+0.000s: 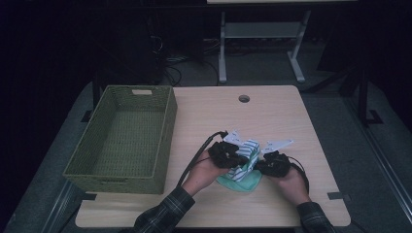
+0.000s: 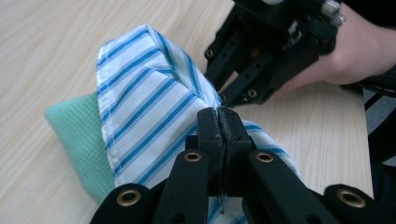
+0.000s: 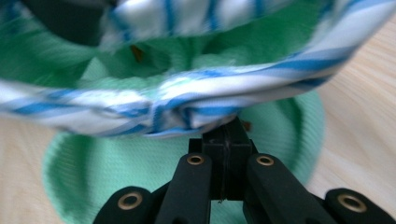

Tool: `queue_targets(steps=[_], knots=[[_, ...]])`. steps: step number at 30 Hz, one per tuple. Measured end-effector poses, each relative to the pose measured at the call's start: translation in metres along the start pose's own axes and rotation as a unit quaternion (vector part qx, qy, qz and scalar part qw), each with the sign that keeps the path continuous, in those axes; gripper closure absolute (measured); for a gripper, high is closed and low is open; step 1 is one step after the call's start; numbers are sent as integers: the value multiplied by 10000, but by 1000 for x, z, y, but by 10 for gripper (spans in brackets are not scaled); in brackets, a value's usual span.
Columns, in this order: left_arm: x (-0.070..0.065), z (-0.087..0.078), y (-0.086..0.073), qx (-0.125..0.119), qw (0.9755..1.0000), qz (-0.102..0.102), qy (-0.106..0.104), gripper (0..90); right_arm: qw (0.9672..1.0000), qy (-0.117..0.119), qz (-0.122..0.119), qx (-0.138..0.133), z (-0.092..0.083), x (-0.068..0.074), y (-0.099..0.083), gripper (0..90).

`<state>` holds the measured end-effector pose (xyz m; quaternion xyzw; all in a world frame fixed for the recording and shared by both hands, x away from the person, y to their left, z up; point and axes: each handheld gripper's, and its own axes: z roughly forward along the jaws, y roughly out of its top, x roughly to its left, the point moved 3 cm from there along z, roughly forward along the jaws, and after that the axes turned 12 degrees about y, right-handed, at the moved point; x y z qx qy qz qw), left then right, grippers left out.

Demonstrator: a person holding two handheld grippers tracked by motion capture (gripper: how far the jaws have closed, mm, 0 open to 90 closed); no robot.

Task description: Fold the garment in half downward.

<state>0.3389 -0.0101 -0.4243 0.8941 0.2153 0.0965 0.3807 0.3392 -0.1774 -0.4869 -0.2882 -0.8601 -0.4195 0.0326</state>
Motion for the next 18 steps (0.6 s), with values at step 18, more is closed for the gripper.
queue_targets(steps=[18], knots=[[-16,40,-19,468,9987,84,-201,854,9976,-516,332,-320,-40,-28,-13,897]])
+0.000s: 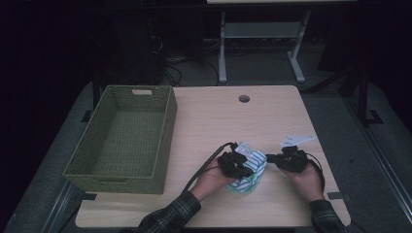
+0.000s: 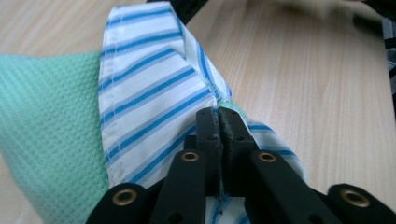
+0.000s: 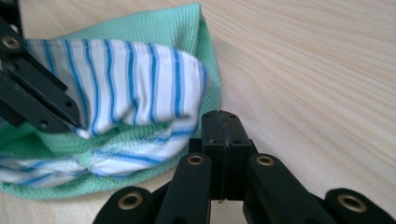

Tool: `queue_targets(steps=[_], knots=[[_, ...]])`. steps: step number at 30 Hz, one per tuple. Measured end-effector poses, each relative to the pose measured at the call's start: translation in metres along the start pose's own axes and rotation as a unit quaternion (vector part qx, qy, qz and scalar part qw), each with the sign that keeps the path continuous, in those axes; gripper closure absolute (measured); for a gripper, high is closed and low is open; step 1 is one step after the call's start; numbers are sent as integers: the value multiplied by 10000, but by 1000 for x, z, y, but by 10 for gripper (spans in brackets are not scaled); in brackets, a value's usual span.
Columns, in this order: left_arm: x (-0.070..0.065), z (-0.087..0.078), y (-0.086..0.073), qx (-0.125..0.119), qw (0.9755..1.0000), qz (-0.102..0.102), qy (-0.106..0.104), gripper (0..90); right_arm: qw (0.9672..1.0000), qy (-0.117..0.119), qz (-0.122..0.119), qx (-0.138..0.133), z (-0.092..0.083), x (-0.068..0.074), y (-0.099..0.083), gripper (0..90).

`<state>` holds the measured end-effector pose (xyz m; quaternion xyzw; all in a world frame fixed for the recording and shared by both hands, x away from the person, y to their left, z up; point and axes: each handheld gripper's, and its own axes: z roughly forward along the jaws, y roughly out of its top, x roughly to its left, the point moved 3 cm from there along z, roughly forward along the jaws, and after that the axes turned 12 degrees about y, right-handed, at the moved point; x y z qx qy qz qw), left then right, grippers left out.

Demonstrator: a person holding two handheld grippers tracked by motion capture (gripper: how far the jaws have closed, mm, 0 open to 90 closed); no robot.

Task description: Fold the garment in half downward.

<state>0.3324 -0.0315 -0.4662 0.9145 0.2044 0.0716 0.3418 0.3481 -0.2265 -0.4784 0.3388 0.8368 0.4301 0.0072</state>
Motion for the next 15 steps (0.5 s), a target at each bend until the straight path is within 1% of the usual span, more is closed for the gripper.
queue_targets(steps=[2,3,4,5,7,8,9,10,11,12,14,15], knots=[[1,-3,1,-53,10000,33,2,815,10000,-9,-46,3,-1,0,1,897],[1,-6,2,-101,9999,16,19,789,10000,-19,-78,-11,-1,-1,1,897],[2,-10,3,-165,9999,-3,23,764,10000,-7,-43,-30,-2,0,2,897],[3,-15,5,-225,9997,-6,42,744,10000,-35,-87,-34,-4,0,3,896],[6,-25,6,-329,9994,-37,96,709,9999,-66,-97,-97,-8,0,7,897],[8,-30,7,-370,9992,-65,119,706,9997,-74,-156,-148,-10,0,8,896],[11,-36,6,-397,9990,-107,145,703,9997,-95,-123,-174,-13,1,10,897],[13,-40,6,-429,9988,-158,154,708,9996,-81,-167,-233,-15,1,12,897],[14,-44,5,-448,9987,-211,153,726,9995,-49,-126,-294,-18,2,15,897],[15,-47,3,-459,9985,-240,153,741,9994,-42,-166,-317,-19,3,17,897],[13,-51,-1,-442,9986,-255,150,782,9991,12,-232,-354,-20,8,21,897],[11,-51,-3,-430,9986,-270,136,798,9990,41,-295,-330,-19,10,23,897]])
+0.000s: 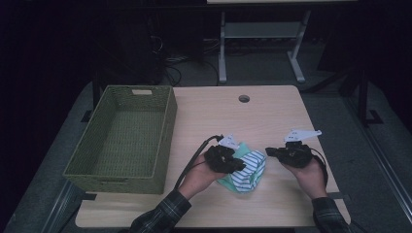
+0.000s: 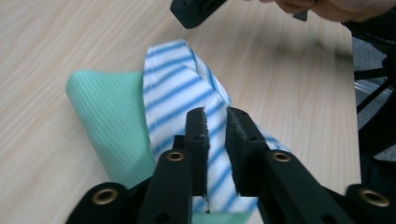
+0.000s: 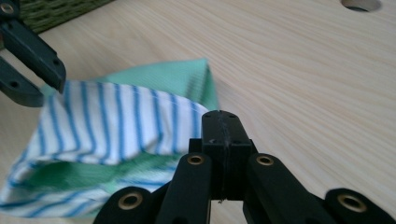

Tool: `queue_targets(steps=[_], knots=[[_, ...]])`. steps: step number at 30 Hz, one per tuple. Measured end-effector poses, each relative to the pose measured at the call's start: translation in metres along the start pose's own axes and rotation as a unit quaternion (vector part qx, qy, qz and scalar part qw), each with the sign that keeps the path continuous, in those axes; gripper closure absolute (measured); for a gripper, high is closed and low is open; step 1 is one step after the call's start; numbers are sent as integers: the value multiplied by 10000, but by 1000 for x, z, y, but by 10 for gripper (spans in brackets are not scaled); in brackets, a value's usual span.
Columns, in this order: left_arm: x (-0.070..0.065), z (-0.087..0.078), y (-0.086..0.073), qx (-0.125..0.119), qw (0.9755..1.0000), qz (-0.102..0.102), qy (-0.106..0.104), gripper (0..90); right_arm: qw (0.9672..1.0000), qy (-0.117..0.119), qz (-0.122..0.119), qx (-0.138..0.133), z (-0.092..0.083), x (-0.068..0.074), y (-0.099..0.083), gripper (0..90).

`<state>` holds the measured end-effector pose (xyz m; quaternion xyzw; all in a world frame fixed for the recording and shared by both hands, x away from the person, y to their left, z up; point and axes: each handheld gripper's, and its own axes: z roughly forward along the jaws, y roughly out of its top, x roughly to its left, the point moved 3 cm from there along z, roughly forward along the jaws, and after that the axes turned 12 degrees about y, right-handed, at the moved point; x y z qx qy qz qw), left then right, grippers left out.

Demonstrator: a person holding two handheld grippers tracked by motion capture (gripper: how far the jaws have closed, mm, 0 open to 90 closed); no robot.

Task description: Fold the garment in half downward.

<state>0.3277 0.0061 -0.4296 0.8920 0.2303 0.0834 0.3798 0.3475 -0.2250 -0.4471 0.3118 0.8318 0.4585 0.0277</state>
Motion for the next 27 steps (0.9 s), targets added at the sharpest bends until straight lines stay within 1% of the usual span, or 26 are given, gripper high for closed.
queue_targets(steps=[1,2,3,4,6,8,9,10,11,12,13,14,17,19,20,21,23,25,27], knots=[[-2,-1,-3,42,10000,1,-17,810,10000,33,-1,19,2,3,2,897],[-3,0,-5,75,10000,5,-23,818,9999,79,-79,39,5,5,3,897],[-5,0,-8,103,9999,6,-40,818,9999,93,-104,76,8,6,4,897],[-9,1,-11,111,9999,-35,-81,818,9998,107,-115,114,11,8,4,897],[-15,6,-15,183,9997,-10,-146,818,9996,149,-137,188,17,10,5,897],[-22,14,-17,284,9993,97,-222,818,9993,159,-176,286,23,10,6,897],[-25,18,-18,347,9990,119,-251,818,9991,158,-216,319,27,9,5,897],[-28,22,-20,423,9985,184,-298,818,9990,153,-178,384,30,9,4,897],[-30,26,-22,507,9980,224,-294,818,9988,123,-174,438,32,8,2,897],[-32,30,-24,583,9975,302,-246,821,9986,110,-161,486,35,7,0,898],[-32,33,-27,663,9970,337,-220,823,9984,100,-140,545,37,5,-2,898],[-31,35,-29,728,9964,355,-237,829,9982,87,-97,579,39,4,-4,898],[-28,35,-31,776,9961,402,-143,844,9971,48,-69,757,42,0,-10,898],[-27,34,-33,839,9953,476,-32,853,9966,76,-65,822,44,-2,-13,899],[-25,34,-35,869,9948,529,-31,857,9963,85,-68,848,44,-2,-14,899],[-24,34,-36,867,9949,514,-24,860,9959,100,-67,895,45,-2,-15,899],[-21,31,-38,897,9939,636,100,866,9960,131,-35,886,44,-1,-16,899],[-16,27,-39,1014,9919,740,218,866,9954,131,-109,940,43,1,-16,899],[-10,24,-40,1028,9918,718,267,865,9953,155,-102,954,42,3,-16,899]])
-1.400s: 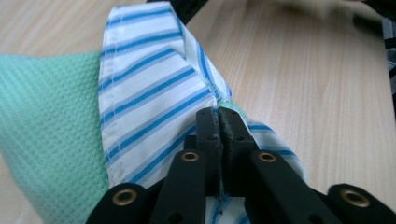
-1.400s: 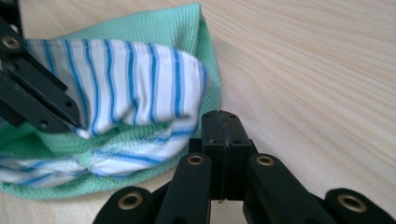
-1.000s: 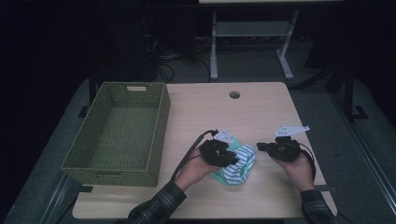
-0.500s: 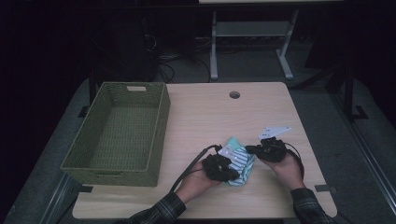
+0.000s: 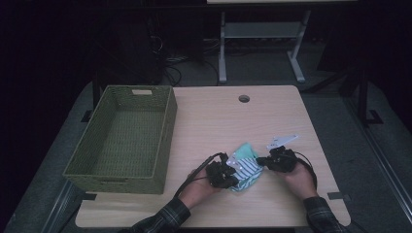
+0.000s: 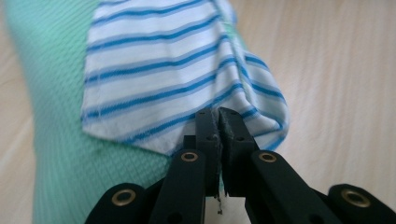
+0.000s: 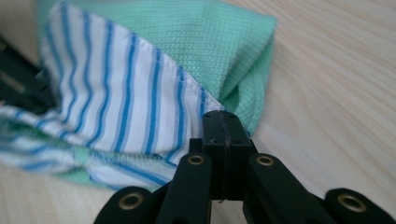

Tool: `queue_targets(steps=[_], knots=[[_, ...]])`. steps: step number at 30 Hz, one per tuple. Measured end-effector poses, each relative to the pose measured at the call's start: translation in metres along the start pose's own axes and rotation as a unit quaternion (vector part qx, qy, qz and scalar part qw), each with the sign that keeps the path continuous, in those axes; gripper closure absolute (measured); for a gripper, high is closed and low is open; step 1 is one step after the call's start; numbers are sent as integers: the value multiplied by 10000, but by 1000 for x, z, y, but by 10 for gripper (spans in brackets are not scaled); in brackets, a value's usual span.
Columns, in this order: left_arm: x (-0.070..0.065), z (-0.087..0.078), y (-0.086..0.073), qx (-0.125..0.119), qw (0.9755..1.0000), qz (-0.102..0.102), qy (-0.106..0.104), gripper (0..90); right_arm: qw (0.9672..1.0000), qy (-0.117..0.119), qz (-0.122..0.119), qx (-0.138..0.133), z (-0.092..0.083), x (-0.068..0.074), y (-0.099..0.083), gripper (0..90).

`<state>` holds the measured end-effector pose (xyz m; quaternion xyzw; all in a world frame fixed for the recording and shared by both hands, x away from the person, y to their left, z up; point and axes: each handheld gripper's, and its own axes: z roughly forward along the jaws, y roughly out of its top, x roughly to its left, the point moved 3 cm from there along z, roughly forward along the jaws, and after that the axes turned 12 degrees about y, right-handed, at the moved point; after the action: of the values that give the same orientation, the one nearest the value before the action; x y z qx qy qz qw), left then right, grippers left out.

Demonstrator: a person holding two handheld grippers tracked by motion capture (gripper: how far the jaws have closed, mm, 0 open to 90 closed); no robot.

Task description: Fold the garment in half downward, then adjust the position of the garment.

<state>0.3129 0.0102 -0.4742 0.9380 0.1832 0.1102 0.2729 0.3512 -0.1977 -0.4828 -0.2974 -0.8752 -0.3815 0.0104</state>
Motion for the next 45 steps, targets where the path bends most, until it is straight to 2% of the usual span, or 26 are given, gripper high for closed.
queue_targets(steps=[2,5,7,12,16,17,18,21,24,27,29,32,37,39,41,45], knots=[[4,-4,-2,-78,9997,-213,-67,853,10000,26,-28,-50,-3,2,2,899],[12,-16,-1,-213,9992,-319,-56,847,9998,34,-92,-189,-7,5,9,898],[18,-24,1,-368,9982,-479,-60,852,9994,66,-117,-310,-9,7,14,899],[35,-38,5,-550,9961,-675,162,876,9988,141,-241,-408,-6,10,30,899],[45,-40,10,-664,9936,-857,312,884,9981,185,-298,-502,1,10,45,899],[47,-39,10,-637,9940,-825,326,884,9977,197,-364,-534,4,9,49,899],[48,-38,11,-655,9936,-855,342,884,9977,210,-313,-554,6,9,52,899],[51,-33,12,-628,9933,-883,389,884,9974,228,-365,-579,13,6,60,899],[54,-24,10,-523,9937,-889,448,885,9977,233,-325,-542,21,4,63,899],[55,-16,8,-415,9940,-907,441,891,9982,252,-332,-420,31,1,63,899],[56,-11,6,-278,9949,-825,511,894,9988,255,-285,-318,38,-1,61,899],[59,-4,1,-165,9947,-833,586,896,9993,219,-270,-158,47,-4,57,900],[62,5,-7,220,9937,-686,854,897,9995,217,-220,-118,51,-9,50,900],[65,5,-10,175,9935,-791,803,898,9997,161,-176,-60,51,-10,47,900],[66,5,-10,164,9931,-808,838,898,9996,184,-130,-157,51,-11,45,900],[66,3,-9,109,9932,-856,787,896,9997,152,-177,-123,50,-10,46,900]])
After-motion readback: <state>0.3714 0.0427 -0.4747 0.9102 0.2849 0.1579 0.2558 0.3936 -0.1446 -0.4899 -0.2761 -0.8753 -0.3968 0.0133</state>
